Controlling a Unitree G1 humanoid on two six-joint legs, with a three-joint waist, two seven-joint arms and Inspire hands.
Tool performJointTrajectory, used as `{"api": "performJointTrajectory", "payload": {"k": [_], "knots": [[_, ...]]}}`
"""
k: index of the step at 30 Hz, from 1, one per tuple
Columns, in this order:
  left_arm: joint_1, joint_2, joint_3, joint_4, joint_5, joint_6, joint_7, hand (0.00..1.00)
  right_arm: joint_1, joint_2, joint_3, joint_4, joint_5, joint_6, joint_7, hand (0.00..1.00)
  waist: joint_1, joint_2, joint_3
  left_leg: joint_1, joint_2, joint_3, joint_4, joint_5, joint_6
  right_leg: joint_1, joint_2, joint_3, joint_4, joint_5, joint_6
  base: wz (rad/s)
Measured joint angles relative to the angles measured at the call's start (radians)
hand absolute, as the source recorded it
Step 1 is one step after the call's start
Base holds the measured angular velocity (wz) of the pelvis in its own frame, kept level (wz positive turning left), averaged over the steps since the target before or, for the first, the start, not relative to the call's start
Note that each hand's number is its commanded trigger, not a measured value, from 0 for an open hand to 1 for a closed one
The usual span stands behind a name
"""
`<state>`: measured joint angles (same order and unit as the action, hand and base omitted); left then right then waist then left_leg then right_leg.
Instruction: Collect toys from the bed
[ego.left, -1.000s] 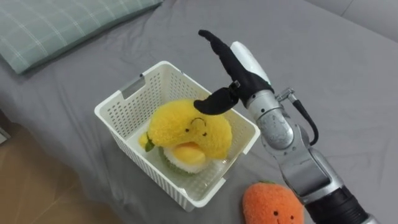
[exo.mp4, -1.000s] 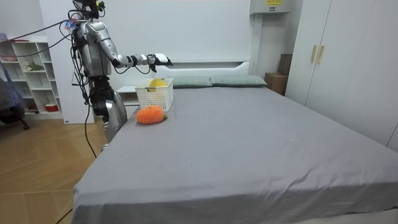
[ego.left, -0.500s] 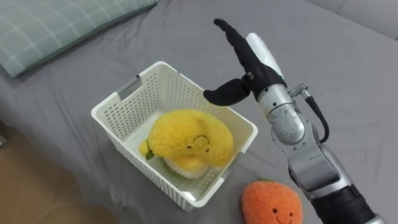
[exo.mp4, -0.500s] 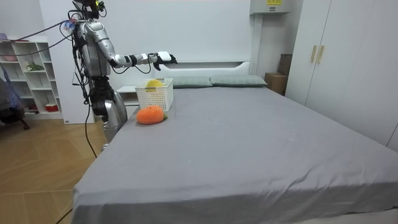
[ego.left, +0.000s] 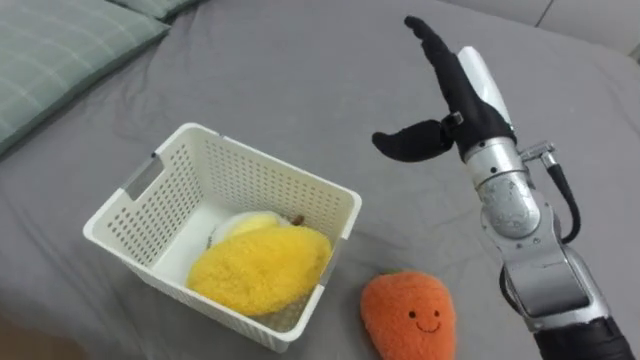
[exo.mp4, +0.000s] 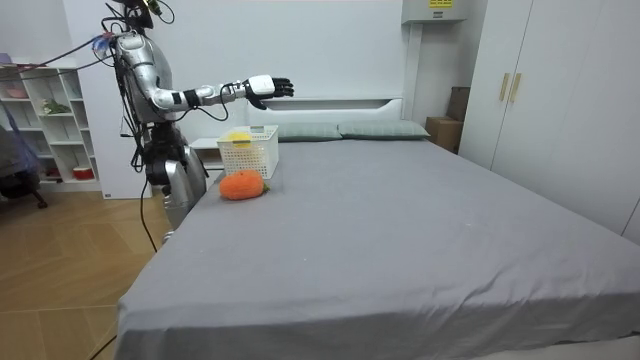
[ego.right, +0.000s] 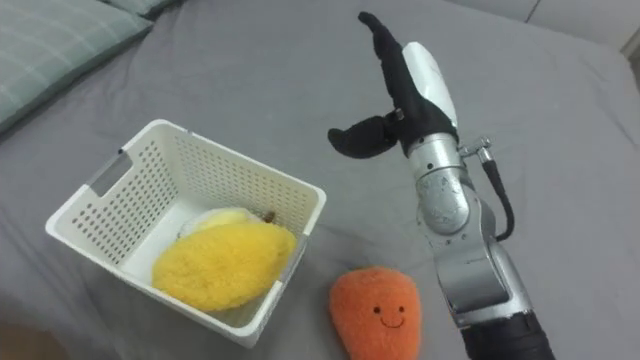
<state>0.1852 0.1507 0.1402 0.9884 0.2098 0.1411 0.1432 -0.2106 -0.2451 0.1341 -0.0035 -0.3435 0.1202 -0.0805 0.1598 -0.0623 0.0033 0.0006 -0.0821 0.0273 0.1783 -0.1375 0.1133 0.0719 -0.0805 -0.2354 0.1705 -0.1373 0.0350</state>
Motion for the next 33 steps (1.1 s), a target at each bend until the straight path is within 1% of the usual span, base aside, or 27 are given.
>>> {"api": "performJointTrajectory", "payload": {"k": [6,8,12,16,17,20,23,25,27,29,31,33], "knots": [[-0.001,0.000,0.000,-0.018,-0.001,-0.018,0.001,0.00,0.091,-0.002,-0.039,0.004,-0.009,0.000,-0.005,0.00,-0.029,0.001,-0.0002,0.007,0.002,0.021,-0.006,-0.004,0.001,-0.005,0.001,0.031,0.002,0.000,0.001,-0.14],[-0.001,-0.002,0.001,-0.021,-0.001,-0.021,0.001,0.00,0.111,-0.004,-0.048,0.006,-0.011,0.000,-0.001,0.00,-0.041,0.001,-0.0002,0.008,0.002,0.021,-0.007,-0.004,0.001,-0.004,0.002,0.033,0.002,0.000,0.001,0.00],[0.003,-0.002,0.001,-0.021,-0.002,-0.034,0.003,0.00,0.160,-0.018,-0.050,0.010,-0.009,-0.001,0.008,0.00,-0.053,0.001,-0.0002,0.011,0.003,0.022,-0.010,-0.004,0.001,-0.003,0.004,0.039,0.001,0.000,0.001,0.00],[0.002,-0.004,-0.005,-0.021,-0.001,-0.042,0.003,0.00,0.175,-0.017,-0.050,0.052,-0.010,-0.007,0.019,0.00,-0.069,0.002,-0.0002,0.012,0.003,0.022,-0.008,-0.004,0.001,-0.004,0.005,0.040,0.000,0.000,0.001,0.00],[0.002,-0.004,-0.005,-0.018,-0.001,-0.046,0.003,0.00,0.178,-0.017,-0.050,0.071,-0.010,-0.018,0.023,0.00,-0.073,0.002,-0.0001,0.013,0.003,0.022,-0.008,-0.004,0.001,-0.004,0.005,0.040,0.000,0.000,0.001,0.00],[0.002,-0.004,-0.004,-0.014,-0.002,-0.061,0.003,0.00,0.216,-0.014,-0.056,0.077,-0.034,-0.020,0.032,0.00,-0.074,0.003,0.0004,0.012,0.003,0.022,-0.009,-0.005,0.001,-0.004,0.007,0.046,-0.001,0.000,0.001,0.00],[0.002,-0.005,-0.004,-0.013,-0.003,-0.063,0.004,0.00,0.266,0.003,-0.055,0.118,-0.074,-0.037,0.038,0.00,-0.073,0.004,0.0002,0.012,0.003,0.022,-0.009,-0.007,0.001,-0.007,0.007,0.047,-0.002,0.000,0.001,0.00],[0.003,-0.008,-0.005,-0.013,-0.004,-0.066,0.004,0.00,0.288,0.011,-0.053,0.150,-0.084,-0.036,0.053,0.00,-0.070,0.007,-0.0010,0.007,0.003,0.024,-0.008,-0.007,0.001,-0.018,0.007,0.048,0.000,0.000,0.001,-0.04],[0.003,-0.016,-0.005,-0.012,-0.003,-0.068,0.004,0.00,0.314,0.013,-0.045,0.161,-0.094,-0.034,0.073,0.00,-0.067,0.016,0.0004,0.003,0.003,0.028,-0.008,-0.008,0.001,-0.022,0.007,0.054,-0.001,0.000,0.001,-0.05],[0.002,-0.017,-0.007,-0.007,-0.004,-0.068,0.004,0.00,0.327,0.017,-0.036,0.162,-0.112,-0.032,0.086,0.00,-0.069,0.020,-0.0001,0.003,0.005,0.028,-0.008,-0.009,0.000,-0.021,0.009,0.055,0.000,0.000,0.001,-0.02],[0.001,-0.016,-0.008,-0.007,-0.013,-0.068,0.004,0.00,0.327,0.024,-0.026,0.183,-0.145,-0.033,0.089,0.00,-0.067,0.021,-0.0005,0.002,0.006,0.028,-0.012,-0.009,-0.001,-0.019,0.011,0.058,0.000,0.000,0.001,0.00],[0.000,-0.016,-0.027,-0.007,-0.044,-0.068,0.007,0.00,0.316,0.027,0.011,0.245,-0.169,-0.031,0.093,0.00,-0.055,0.019,-0.0009,0.005,0.008,0.032,-0.012,-0.010,-0.002,-0.022,0.013,0.070,-0.001,0.000,0.001,-0.02]]}}
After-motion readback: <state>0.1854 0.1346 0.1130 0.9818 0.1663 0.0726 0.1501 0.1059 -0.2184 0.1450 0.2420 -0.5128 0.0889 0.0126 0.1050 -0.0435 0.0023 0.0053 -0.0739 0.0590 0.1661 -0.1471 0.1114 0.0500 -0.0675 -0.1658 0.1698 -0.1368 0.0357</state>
